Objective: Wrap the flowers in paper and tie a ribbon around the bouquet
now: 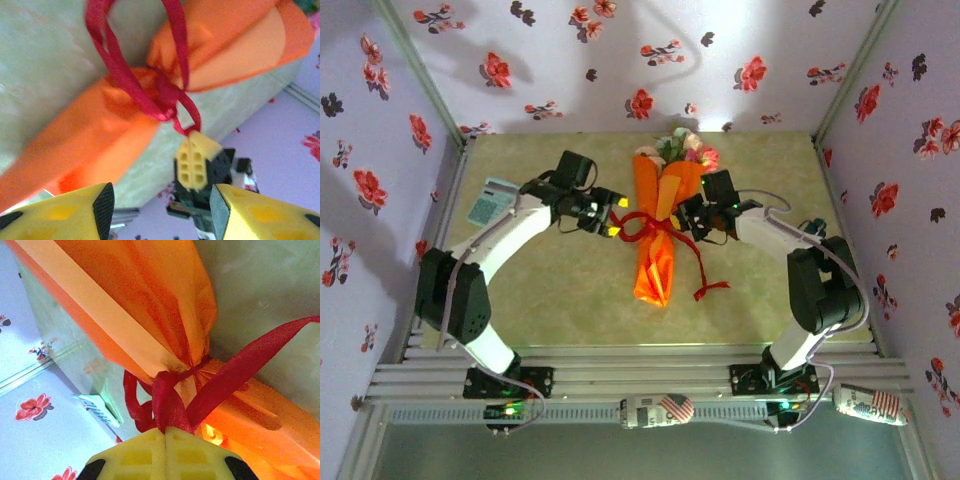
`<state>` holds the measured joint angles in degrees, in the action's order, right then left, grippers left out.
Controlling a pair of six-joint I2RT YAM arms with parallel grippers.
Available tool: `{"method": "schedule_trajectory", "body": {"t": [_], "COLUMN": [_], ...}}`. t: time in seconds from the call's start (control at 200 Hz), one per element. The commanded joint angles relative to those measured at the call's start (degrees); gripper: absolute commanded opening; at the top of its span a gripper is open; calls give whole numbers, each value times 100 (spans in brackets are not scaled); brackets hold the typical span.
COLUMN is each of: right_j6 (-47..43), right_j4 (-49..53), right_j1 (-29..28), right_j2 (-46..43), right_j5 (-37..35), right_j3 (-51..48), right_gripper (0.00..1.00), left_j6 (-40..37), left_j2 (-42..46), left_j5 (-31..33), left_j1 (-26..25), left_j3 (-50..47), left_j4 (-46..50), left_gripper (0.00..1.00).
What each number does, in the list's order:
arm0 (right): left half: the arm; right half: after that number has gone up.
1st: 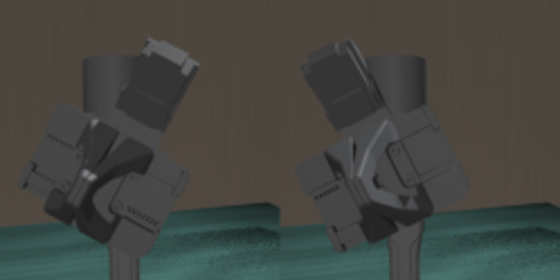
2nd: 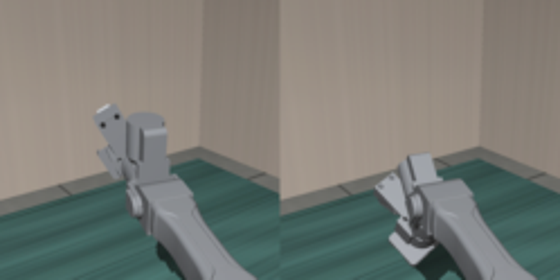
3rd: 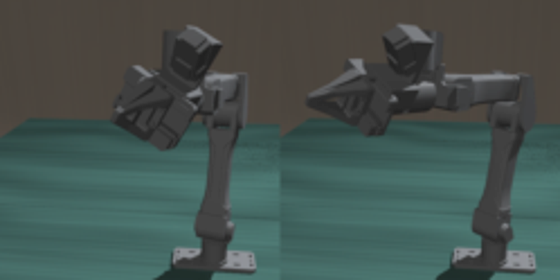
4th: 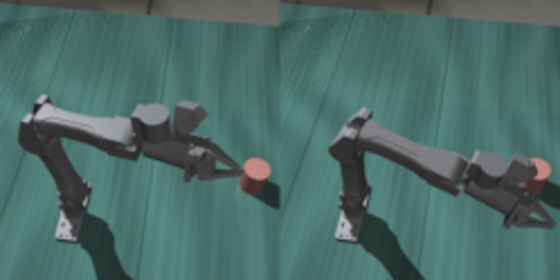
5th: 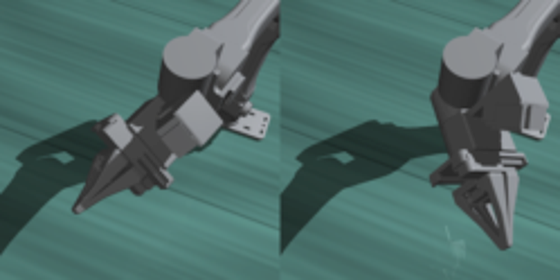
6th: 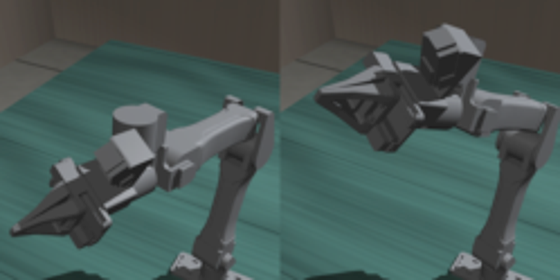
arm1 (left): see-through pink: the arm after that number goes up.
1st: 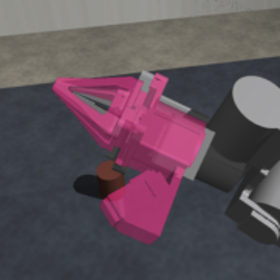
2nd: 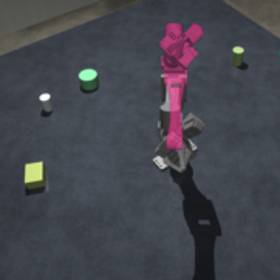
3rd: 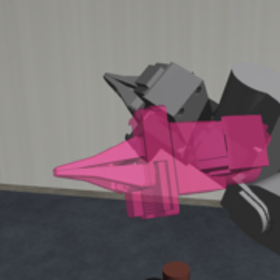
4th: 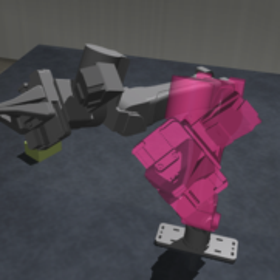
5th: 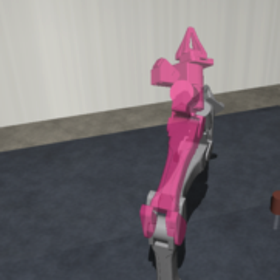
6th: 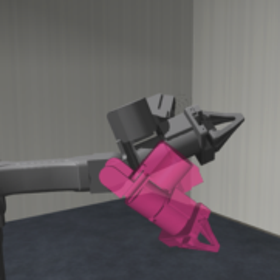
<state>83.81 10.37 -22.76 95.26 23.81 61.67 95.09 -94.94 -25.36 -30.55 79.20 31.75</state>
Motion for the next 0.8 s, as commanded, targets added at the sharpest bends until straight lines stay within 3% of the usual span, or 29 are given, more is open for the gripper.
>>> {"method": "schedule_trajectory", "body": {"t": [0.0,0.16,0.795], "right_j6": [245,569,898], "right_j4": [-185,-589,-966], "right_j1": [9,18,26], "right_j2": [-172,-227,-411], "right_j5": [99,188,342], "right_j3": [-100,-302,-621], "right_gripper": [0,0,0], "left_j6": [528,846,1347], "left_j2": [-523,-928,-1960], "left_j5": [-164,-189,-77], "left_j1": [-360,-616,-619], "left_j3": [461,609,1165], "left_j4": [134,35,-378], "left_gripper": [57,58,57]}}
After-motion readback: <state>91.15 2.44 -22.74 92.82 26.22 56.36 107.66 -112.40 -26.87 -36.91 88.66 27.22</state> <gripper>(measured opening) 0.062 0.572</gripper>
